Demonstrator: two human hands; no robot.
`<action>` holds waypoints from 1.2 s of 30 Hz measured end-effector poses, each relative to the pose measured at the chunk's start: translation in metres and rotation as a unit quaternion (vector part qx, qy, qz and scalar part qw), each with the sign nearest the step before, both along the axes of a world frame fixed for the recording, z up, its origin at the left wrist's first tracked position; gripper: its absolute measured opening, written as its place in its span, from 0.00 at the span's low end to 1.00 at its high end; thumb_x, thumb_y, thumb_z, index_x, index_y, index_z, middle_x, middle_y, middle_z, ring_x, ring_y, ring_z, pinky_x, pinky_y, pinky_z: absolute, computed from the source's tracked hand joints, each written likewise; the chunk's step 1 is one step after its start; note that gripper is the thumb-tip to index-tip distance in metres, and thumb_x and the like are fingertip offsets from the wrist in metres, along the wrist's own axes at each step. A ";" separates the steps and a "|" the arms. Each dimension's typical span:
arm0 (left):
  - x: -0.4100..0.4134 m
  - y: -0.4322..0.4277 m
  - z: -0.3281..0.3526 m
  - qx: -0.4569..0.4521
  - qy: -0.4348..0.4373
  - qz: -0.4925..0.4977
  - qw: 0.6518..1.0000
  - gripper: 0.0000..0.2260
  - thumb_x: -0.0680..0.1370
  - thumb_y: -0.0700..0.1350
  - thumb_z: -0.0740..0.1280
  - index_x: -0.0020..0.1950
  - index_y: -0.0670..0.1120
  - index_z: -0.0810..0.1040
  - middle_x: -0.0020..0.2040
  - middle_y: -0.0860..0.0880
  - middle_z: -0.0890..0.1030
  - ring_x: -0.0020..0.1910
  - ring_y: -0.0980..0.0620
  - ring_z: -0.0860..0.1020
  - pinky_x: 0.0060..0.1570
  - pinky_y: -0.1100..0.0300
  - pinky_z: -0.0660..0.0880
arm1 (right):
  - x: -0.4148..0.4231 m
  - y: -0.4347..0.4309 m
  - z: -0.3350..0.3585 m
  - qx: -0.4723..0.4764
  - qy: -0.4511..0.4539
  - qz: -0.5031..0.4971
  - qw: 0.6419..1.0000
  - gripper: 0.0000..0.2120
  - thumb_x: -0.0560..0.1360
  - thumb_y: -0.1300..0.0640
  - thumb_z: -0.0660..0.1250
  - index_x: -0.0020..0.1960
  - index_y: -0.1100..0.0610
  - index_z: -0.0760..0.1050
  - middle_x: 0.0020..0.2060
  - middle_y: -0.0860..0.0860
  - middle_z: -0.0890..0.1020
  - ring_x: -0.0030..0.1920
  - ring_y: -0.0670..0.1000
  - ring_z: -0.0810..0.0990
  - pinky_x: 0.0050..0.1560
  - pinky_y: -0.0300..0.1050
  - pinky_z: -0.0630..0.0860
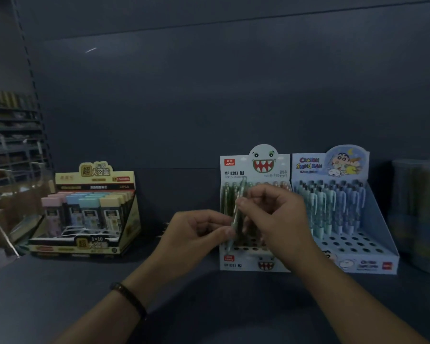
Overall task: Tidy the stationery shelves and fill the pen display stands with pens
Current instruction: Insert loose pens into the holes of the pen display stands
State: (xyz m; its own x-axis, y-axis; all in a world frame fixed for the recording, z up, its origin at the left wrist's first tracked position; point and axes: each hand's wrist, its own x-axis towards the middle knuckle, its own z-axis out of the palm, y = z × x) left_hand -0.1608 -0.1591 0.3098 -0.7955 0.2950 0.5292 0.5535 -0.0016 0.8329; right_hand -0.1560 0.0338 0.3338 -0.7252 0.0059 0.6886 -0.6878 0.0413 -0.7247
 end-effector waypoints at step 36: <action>-0.016 -0.009 -0.024 -0.306 0.268 0.120 0.905 0.07 0.78 0.47 0.77 0.53 0.59 0.88 0.49 0.64 0.83 0.51 0.61 0.81 0.51 0.67 0.75 | -0.021 0.027 0.003 0.142 0.104 -0.223 0.959 0.19 0.80 0.58 0.72 0.69 0.45 0.78 0.35 0.45 0.82 0.32 0.46 0.83 0.38 0.47 0.83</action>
